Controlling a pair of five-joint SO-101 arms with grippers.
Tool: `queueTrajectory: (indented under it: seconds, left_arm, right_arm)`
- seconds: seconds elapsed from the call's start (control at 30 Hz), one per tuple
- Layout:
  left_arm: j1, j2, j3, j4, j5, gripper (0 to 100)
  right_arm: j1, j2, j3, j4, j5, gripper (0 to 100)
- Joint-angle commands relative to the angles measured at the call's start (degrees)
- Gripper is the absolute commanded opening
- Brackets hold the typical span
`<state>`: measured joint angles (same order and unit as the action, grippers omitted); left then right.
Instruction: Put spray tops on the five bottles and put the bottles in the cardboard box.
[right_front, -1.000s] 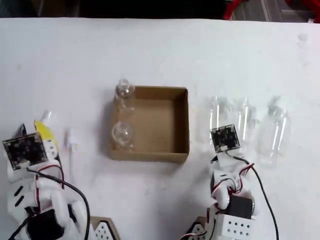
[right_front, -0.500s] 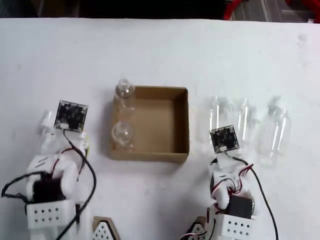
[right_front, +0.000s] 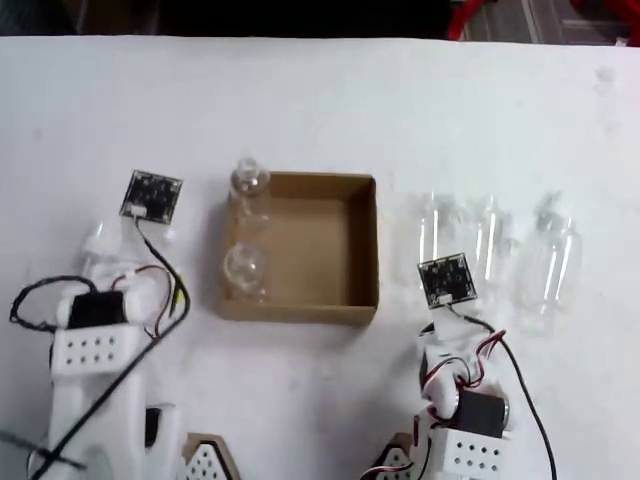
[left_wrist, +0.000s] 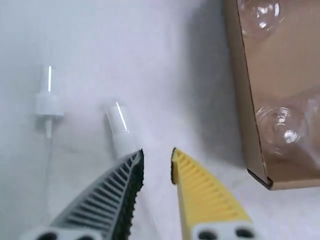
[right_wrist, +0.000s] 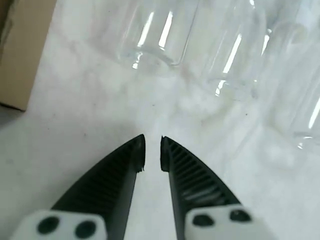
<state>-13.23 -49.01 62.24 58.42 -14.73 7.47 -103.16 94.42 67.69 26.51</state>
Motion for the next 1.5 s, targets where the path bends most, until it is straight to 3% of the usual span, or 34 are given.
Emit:
queueTrajectory:
  seconds: [0.0, 0.1, 0.2, 0.4, 0.53, 0.73, 0.9, 1.03, 1.23, 1.47]
  left_arm:
    - [1.1, 4.79, 0.44, -6.24, 0.88, 9]
    - [1.1, 4.79, 4.84, -13.01, 0.88, 9]
    - [1.19, 4.79, 8.53, -18.29, 1.67, 9]
    - [1.1, 4.88, 9.32, -19.96, 6.51, 9]
    - [1.1, 5.23, 9.58, -20.84, 6.51, 9]
    - [1.1, 4.97, 10.9, -22.95, 6.59, 9]
    - [1.19, 5.05, 10.9, -23.12, 6.59, 9]
    - [1.19, 5.05, 10.9, -23.03, 6.59, 9]
    - [1.19, 5.05, 10.9, -23.12, 6.59, 9]
    - [1.19, 5.05, 10.9, -23.21, 6.59, 9]
  right_arm:
    - [-0.22, -0.13, -5.71, 0.66, -0.09, 4.3]
    - [-0.48, 0.13, -11.87, 1.01, 1.14, 5.1]
    - [-0.57, 0.13, -16.79, 2.15, 6.95, 11.8]
    - [-0.57, 7.69, -29.54, 2.51, 7.47, 13.2]
    - [-0.66, 26.86, -40.97, 3.47, 6.51, 13.3]
    - [-2.95, 58.68, -63.47, 4.88, -3.16, 13.3]
    - [-8.92, 81.89, -87.3, 14.2, -8.97, 13.3]
    - [-12.35, 101.41, -106.55, 20.53, -9.23, 13.3]
    - [-10.59, 128.31, -136.88, 30.9, -13.45, 13.3]
    - [-8.4, 148.53, -155.16, 30.9, -13.54, 13.3]
